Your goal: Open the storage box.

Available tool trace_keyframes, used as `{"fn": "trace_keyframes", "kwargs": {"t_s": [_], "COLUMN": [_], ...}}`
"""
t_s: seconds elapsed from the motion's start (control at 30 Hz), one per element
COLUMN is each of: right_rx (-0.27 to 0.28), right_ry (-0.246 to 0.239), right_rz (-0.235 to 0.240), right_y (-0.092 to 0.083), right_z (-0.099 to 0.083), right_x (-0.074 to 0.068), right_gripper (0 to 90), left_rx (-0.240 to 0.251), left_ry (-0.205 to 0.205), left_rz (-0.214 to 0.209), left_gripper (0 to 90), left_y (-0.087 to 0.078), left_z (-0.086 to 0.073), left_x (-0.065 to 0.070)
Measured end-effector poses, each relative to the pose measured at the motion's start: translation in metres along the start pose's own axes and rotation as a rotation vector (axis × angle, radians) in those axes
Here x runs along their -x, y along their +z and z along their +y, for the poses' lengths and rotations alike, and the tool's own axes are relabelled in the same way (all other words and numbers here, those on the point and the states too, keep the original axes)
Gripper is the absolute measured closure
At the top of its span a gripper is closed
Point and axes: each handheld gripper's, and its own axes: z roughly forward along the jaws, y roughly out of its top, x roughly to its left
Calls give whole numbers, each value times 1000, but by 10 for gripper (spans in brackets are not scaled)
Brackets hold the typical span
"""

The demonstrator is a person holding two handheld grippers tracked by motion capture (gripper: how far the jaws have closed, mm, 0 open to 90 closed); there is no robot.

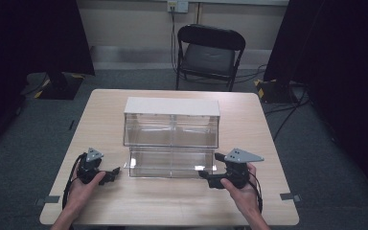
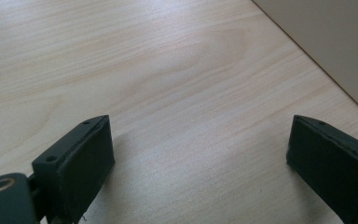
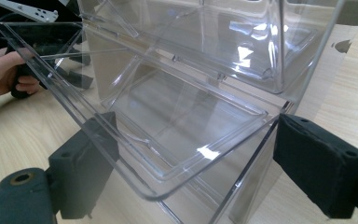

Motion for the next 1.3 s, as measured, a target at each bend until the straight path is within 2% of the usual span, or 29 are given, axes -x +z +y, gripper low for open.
{"fn": "trace_keyframes", "kwargs": {"t_s": [0.73,1.3], "right_rx": [15,47], "right_ry": [3,3], "right_rz": [1,-4], "right_y": [1,0], "right_z": [2,8], "right_x": [0,0], "right_gripper": [133,135], "left_rx": [0,3], "left_ry": [0,0], "left_rz": [0,2], "left_gripper": [67,67], "left_y": [0,0], "left_z": [0,0], "left_x": [0,0]}}
